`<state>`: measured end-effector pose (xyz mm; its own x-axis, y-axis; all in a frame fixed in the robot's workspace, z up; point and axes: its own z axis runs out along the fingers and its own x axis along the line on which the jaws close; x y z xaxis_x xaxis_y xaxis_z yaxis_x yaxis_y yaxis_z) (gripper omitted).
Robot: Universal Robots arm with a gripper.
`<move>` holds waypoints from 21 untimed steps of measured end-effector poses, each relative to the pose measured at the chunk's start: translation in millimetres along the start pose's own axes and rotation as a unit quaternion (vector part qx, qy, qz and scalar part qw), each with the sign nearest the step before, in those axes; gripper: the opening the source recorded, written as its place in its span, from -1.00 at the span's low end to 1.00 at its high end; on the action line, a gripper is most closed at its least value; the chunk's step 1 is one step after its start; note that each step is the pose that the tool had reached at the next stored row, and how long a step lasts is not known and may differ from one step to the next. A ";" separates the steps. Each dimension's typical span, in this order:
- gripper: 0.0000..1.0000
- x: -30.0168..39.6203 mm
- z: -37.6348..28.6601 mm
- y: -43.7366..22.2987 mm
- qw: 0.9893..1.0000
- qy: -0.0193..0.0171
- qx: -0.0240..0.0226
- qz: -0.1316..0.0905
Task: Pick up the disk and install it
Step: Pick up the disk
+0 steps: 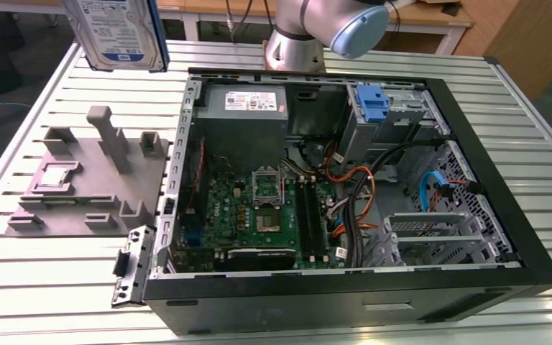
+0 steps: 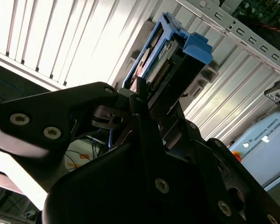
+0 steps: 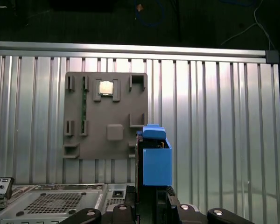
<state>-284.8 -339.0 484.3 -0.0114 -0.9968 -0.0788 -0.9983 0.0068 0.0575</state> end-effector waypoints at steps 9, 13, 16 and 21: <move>-0.30 -0.2 -0.9 -16.3 1.000 0.000 0.000 0.000; -0.30 -0.3 -1.3 -24.8 1.000 0.000 0.000 0.000; -0.30 -0.4 -1.8 -33.3 1.000 0.000 0.000 0.000; -0.30 -0.5 -2.4 -45.2 1.000 0.000 0.000 0.000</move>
<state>-239.5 -339.0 484.1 -0.0113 -0.9968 -0.0788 -0.9983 0.0068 0.0575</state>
